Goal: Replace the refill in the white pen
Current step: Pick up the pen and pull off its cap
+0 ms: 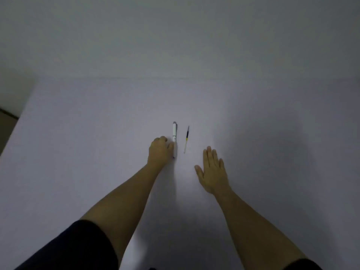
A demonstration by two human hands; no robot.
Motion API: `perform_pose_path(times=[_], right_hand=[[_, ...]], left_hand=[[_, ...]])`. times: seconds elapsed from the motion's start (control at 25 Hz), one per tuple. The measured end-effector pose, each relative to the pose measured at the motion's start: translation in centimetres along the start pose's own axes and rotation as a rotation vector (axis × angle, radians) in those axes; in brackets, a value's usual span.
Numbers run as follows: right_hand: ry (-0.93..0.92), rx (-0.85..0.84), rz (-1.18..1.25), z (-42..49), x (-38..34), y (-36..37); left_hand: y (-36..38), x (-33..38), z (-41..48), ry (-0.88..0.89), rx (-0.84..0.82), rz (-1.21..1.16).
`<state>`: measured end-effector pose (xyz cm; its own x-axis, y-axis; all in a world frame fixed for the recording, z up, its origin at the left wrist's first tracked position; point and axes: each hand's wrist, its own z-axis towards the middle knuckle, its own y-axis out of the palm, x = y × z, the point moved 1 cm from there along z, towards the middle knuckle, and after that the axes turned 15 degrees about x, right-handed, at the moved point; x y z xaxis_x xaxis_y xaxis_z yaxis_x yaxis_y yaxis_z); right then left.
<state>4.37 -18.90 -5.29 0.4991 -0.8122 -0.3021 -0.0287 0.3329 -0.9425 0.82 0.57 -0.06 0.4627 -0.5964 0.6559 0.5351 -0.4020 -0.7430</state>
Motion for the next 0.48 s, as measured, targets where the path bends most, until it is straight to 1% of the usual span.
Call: perform_pose_path(times=[0.12, 0.24, 0.32, 0.48], right_hand=[[0.032, 0.01, 0.013, -0.7, 0.1, 2.5], [0.034, 0.019, 0.026, -1.4, 0.2, 4.6], [0.031, 0.011, 0.036, -1.2, 0.4, 5.8], [0.049, -0.109, 0.039, -1.4, 1.9, 7.9]], left_hand=[[2.3, -0.2, 1.6, -0.057, 0.0, 0.09], [4.5, -1.1, 2.5, -0.162, -0.045, 0.174], [5.7, -2.1, 2.9, -0.193, -0.07, 0.205], [7.8, -3.7, 2.6, -0.249, -0.137, 0.15]])
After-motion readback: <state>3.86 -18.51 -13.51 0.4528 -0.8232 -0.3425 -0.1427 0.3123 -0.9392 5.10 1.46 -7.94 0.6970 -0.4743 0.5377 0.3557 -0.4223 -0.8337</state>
